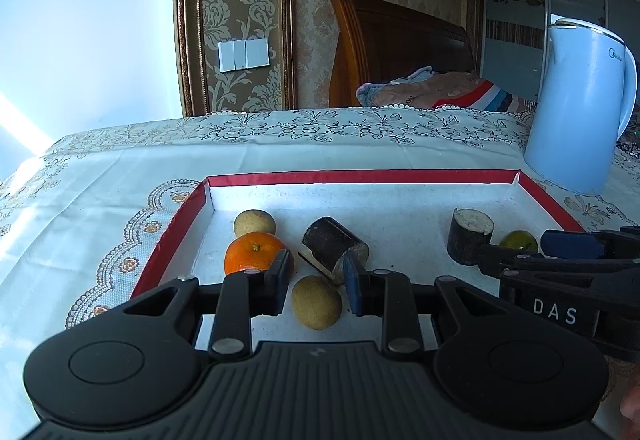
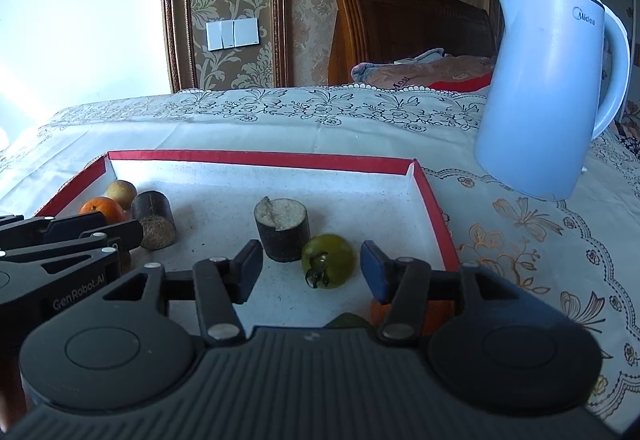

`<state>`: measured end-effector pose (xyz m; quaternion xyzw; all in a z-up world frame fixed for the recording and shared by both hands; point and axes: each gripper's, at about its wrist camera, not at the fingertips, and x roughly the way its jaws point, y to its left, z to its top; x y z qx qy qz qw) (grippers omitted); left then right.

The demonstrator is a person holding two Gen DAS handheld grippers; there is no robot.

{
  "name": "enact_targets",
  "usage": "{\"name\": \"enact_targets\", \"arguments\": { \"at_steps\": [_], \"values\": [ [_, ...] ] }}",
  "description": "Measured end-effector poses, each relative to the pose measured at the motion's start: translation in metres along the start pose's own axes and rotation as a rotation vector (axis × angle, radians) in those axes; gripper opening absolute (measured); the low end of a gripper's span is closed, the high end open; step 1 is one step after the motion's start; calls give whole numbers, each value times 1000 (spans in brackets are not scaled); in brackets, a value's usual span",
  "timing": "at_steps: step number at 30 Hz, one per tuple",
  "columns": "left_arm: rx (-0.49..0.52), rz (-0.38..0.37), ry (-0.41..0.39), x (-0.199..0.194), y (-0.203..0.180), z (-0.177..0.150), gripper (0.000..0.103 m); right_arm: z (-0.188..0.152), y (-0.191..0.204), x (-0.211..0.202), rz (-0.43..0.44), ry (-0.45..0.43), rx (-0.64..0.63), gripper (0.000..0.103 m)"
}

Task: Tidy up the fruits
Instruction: 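Carry the kiwi and cucumber chunk over the tray and lower them with both grippers, then open both grippers to release the kiwi and cucumber chunk in the tray, then withdraw both grippers from the tray toward the remaining items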

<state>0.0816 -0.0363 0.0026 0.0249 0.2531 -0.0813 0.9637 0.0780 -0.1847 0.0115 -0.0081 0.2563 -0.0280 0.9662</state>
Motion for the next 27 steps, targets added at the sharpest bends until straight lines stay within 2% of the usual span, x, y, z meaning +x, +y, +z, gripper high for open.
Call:
{"name": "enact_targets", "arguments": {
  "at_steps": [3,5,7,10,12,14,15,20,27],
  "values": [
    [-16,-16,5,-1,4,0,28,-1,3,-5,-4,-19,-15,64],
    [-18,-21,7,-2,5,0,28,-1,3,-7,-4,-25,-12,74],
    [-9,-16,6,-3,4,-1,29,-1,2,-8,-3,-28,-8,74],
    [6,-2,1,-5,3,-2,31,-2,1,-10,-1,-31,3,81],
    [0,-11,-2,-6,4,-2,43,-2,0,-11,-1,-34,6,83],
    [-16,18,-11,-7,6,-2,65,-3,1,-12,-8,-39,6,87],
    [-26,33,-17,-7,8,-2,68,-3,1,-12,-10,-42,7,89],
    [-105,11,7,-6,23,1,69,-4,0,-12,-3,-38,12,94],
    [-63,26,-7,-12,17,-2,69,-8,-5,-17,1,-31,34,97]
  ]
}}
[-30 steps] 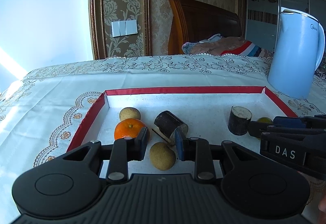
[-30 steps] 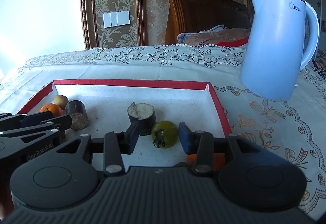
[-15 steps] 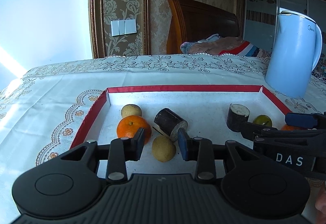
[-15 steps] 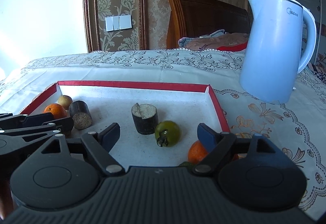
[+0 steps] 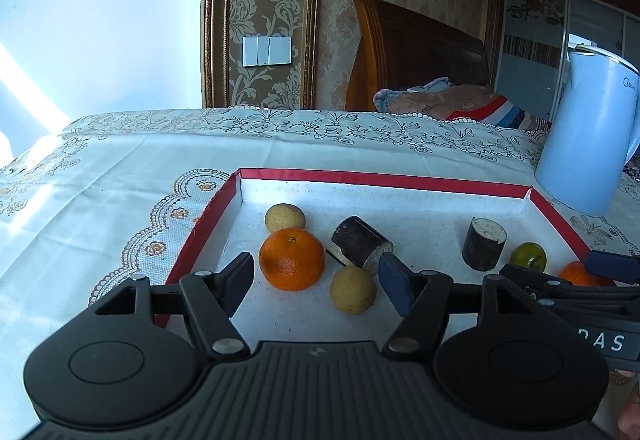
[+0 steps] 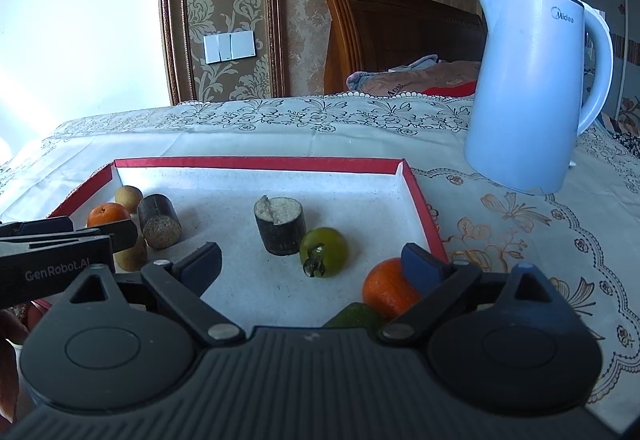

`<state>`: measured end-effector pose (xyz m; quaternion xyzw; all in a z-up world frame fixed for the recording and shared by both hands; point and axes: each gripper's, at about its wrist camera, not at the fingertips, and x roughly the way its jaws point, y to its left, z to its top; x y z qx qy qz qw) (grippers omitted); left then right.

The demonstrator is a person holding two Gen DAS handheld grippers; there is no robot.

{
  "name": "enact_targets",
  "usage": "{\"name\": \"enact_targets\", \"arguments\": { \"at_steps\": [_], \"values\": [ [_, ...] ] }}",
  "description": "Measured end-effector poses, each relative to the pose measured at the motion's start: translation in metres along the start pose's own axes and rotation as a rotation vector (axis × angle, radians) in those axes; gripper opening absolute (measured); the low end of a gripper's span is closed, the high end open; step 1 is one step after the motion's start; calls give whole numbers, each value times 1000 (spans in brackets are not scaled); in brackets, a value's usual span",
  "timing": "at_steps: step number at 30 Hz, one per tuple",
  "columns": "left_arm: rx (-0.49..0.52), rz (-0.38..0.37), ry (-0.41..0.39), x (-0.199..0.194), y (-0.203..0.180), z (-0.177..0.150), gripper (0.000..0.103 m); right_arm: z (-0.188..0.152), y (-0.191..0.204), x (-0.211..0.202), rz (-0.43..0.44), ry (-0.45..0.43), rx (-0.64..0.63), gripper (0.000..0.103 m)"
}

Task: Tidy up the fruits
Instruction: 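Withdraw both grippers from the tray toward the remaining items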

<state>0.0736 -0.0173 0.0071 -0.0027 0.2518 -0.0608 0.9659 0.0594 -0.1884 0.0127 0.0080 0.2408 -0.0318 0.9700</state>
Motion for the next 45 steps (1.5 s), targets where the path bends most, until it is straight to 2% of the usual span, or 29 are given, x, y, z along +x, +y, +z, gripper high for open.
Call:
{"name": "enact_targets", "arguments": {
  "at_steps": [12,27,45],
  "values": [
    [55,28,-38,-10,-6,-4,69,-4,-4,-6,4,1,11,100],
    [7,21,-41,-27,7,-9,69,-10,-11,-16,26,22,47,103],
    [9,7,-36,-46,13,-20,69,-24,-1,-40,53,-3,3,103]
  ]
}}
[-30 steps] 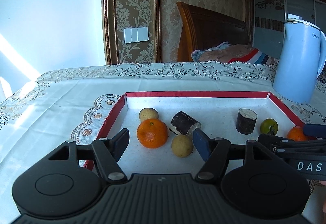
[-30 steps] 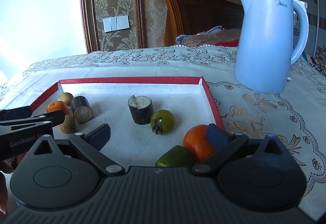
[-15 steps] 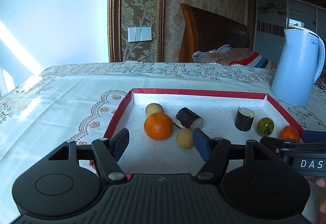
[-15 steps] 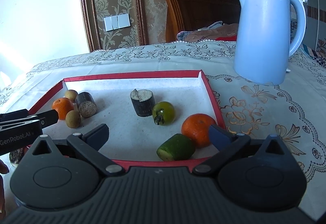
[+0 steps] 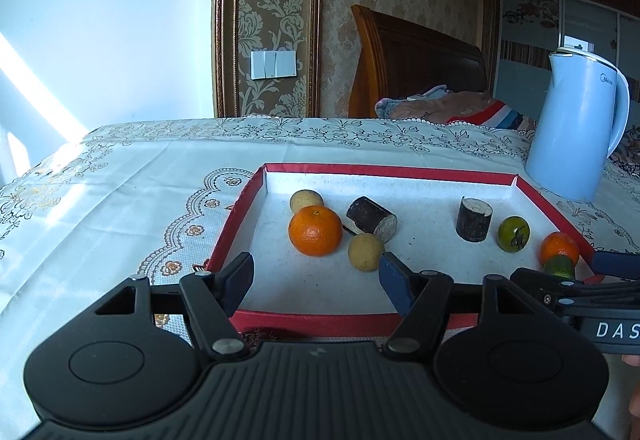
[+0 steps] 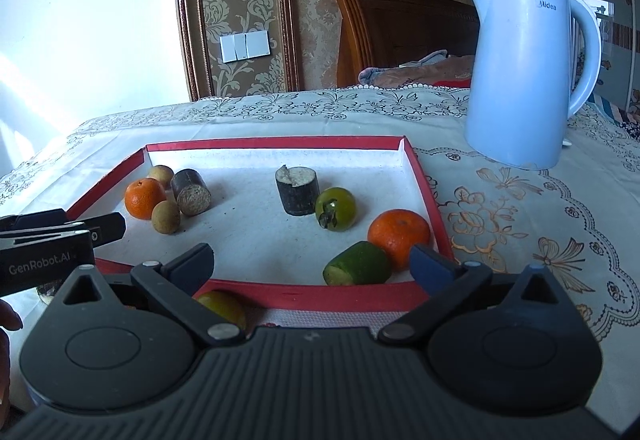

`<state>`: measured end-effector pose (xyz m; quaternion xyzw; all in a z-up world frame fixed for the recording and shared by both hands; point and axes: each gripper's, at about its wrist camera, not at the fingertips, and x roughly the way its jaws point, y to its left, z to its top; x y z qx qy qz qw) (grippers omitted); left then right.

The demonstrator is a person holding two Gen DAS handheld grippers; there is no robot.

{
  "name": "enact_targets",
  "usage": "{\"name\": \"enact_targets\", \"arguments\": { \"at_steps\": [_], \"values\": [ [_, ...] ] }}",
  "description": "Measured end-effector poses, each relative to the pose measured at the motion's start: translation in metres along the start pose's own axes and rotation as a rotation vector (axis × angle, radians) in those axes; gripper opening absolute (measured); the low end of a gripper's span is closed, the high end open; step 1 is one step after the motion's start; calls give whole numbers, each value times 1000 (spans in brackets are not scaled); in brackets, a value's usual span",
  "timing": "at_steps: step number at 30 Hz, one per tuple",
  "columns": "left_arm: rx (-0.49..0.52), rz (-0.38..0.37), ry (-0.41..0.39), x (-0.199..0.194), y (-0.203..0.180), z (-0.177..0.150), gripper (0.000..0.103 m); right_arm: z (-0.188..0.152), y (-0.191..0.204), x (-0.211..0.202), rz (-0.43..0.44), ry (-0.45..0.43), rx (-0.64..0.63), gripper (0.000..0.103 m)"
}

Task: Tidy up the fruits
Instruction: 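Withdraw both grippers from the tray toward the remaining items, then move the left gripper to the dark round chunk while the right gripper approaches the green tomato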

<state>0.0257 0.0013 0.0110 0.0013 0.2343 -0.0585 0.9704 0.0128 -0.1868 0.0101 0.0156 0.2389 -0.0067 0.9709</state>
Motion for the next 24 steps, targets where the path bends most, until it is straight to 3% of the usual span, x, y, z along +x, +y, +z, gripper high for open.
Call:
{"name": "enact_targets", "arguments": {
  "at_steps": [24],
  "values": [
    [-10,-18,33,-34,38,-22,74,-16,3,-13,63,40,-19,103]
  ]
}}
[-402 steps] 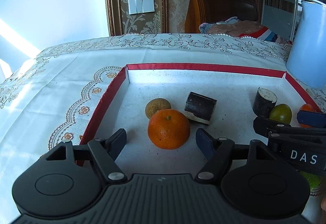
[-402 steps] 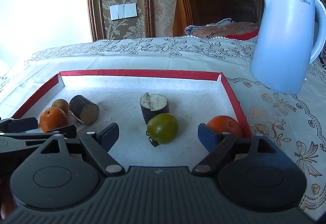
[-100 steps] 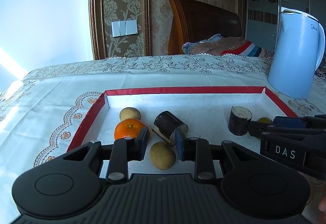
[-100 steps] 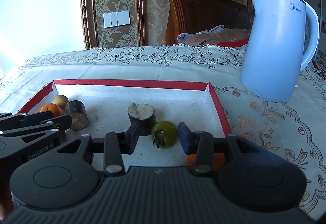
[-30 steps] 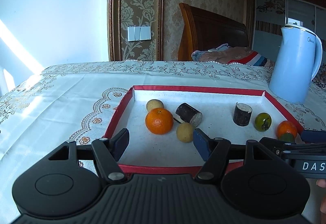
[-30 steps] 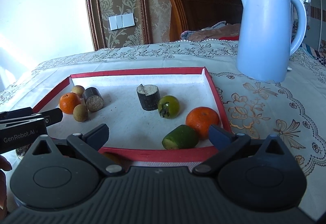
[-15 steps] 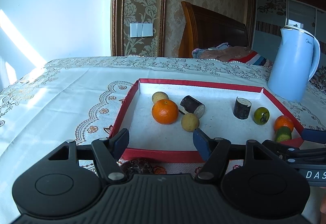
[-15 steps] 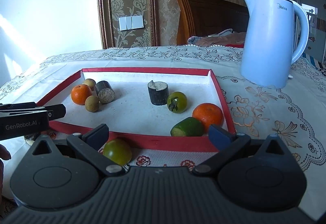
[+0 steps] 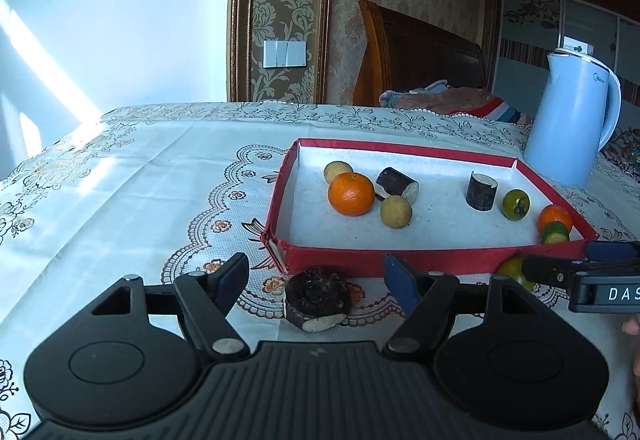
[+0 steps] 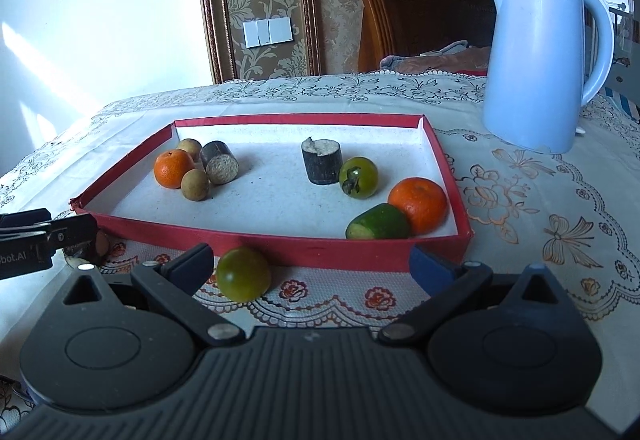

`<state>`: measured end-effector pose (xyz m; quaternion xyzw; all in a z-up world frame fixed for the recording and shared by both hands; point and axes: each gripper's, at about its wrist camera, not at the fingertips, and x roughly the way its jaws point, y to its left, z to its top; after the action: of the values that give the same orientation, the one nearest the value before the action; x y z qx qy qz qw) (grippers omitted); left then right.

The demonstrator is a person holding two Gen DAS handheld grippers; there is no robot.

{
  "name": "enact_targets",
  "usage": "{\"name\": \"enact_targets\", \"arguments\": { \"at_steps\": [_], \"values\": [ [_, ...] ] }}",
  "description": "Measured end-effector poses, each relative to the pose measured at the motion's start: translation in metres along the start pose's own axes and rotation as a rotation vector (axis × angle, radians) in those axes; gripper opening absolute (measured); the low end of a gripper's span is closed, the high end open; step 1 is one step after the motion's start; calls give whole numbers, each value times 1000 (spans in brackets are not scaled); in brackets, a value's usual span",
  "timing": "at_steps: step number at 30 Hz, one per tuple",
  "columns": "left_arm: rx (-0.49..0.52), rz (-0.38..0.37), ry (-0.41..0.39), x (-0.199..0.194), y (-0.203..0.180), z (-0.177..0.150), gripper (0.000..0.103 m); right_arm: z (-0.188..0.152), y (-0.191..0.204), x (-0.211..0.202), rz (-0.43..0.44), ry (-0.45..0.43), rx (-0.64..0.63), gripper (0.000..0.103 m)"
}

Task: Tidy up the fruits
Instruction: 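Move the left gripper to the dark round chunk while the right gripper approaches the green tomato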

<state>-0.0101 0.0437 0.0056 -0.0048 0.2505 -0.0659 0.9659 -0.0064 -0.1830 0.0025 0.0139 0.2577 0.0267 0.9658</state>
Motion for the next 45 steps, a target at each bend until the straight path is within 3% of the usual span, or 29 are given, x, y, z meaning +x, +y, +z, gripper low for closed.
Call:
{"name": "enact_targets", "arguments": {
  "at_steps": [26,45],
  "values": [
    [0,67,138,30,1,1,74,-5,10,8,9,76,-58,103],
    [39,69,155,40,-4,5,74,0,16,22,18,116,-7,97]
  ]
}}
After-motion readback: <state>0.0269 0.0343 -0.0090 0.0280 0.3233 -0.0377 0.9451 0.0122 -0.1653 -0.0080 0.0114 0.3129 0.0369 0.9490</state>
